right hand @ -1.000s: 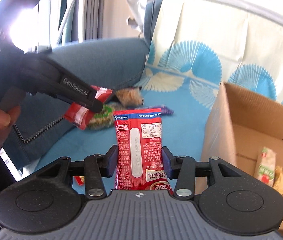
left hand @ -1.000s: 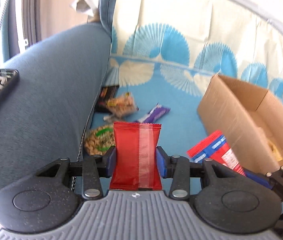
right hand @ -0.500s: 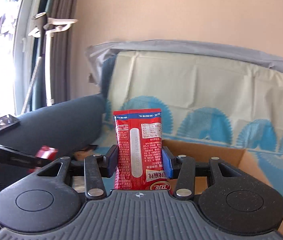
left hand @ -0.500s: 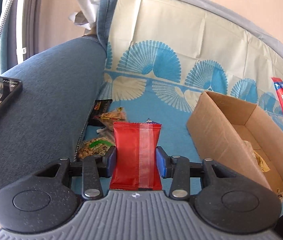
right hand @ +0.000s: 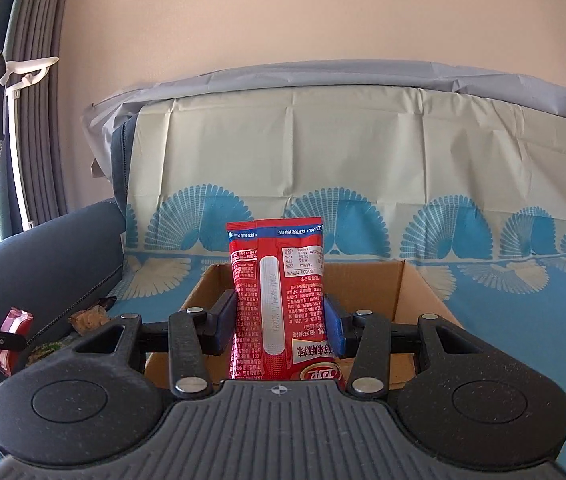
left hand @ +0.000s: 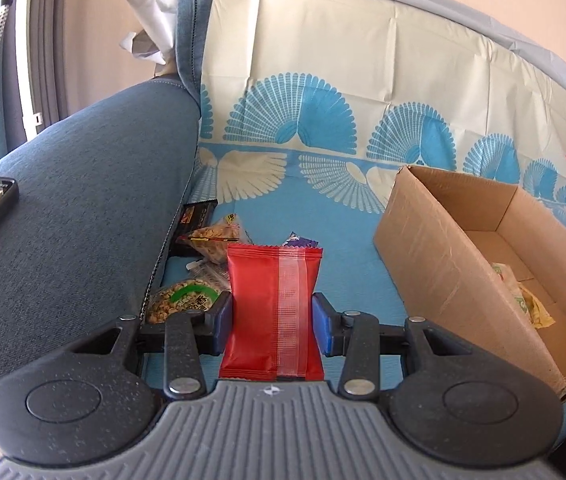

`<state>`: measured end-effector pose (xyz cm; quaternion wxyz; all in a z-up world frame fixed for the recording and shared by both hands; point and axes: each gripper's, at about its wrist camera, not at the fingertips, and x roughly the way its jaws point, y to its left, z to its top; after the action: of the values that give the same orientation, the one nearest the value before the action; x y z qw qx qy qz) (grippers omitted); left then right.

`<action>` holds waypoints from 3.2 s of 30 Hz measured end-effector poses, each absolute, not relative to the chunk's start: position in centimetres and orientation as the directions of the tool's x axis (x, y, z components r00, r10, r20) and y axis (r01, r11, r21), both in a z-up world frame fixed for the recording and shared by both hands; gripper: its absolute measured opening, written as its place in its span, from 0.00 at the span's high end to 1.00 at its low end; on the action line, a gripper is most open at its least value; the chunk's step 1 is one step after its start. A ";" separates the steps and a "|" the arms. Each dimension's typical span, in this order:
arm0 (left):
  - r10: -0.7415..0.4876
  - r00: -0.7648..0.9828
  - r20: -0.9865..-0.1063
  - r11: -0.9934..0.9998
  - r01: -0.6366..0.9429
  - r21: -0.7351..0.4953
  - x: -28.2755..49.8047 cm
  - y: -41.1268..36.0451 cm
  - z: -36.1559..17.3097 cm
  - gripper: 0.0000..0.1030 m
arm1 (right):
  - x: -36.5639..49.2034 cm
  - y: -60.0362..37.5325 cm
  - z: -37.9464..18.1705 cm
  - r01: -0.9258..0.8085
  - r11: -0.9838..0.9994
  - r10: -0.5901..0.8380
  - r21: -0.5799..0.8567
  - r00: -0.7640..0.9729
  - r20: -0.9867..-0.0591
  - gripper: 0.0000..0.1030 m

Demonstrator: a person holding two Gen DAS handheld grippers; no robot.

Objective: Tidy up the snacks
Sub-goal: 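Carry both red packets over the box and open both tools to drop them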

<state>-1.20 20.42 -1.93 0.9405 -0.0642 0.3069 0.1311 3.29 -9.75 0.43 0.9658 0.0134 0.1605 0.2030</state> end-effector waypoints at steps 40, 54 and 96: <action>0.023 0.869 -0.495 0.999 -0.034 -0.014 5.3 8.0 0.2 0.55 | 3.6 -11.9 0.1 -0.344 0.930 0.367 0.127 0.883 -0.293 0.54; -0.064 0.872 -0.485 0.998 0.066 -0.013 7.6 4.3 -1.0 0.55 | 3.8 -12.0 0.0 -0.286 0.952 0.307 0.112 0.909 -0.282 0.54; -0.138 0.891 -0.433 0.986 0.080 -0.150 8.8 4.3 -0.1 0.48 | 4.5 -10.2 -0.5 -0.207 0.969 0.239 0.135 0.926 -0.293 0.40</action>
<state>8.81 4.29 -0.05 0.9702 -0.0640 0.2270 -0.0561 4.48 -10.21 -0.50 0.9800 0.0509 0.1552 0.1139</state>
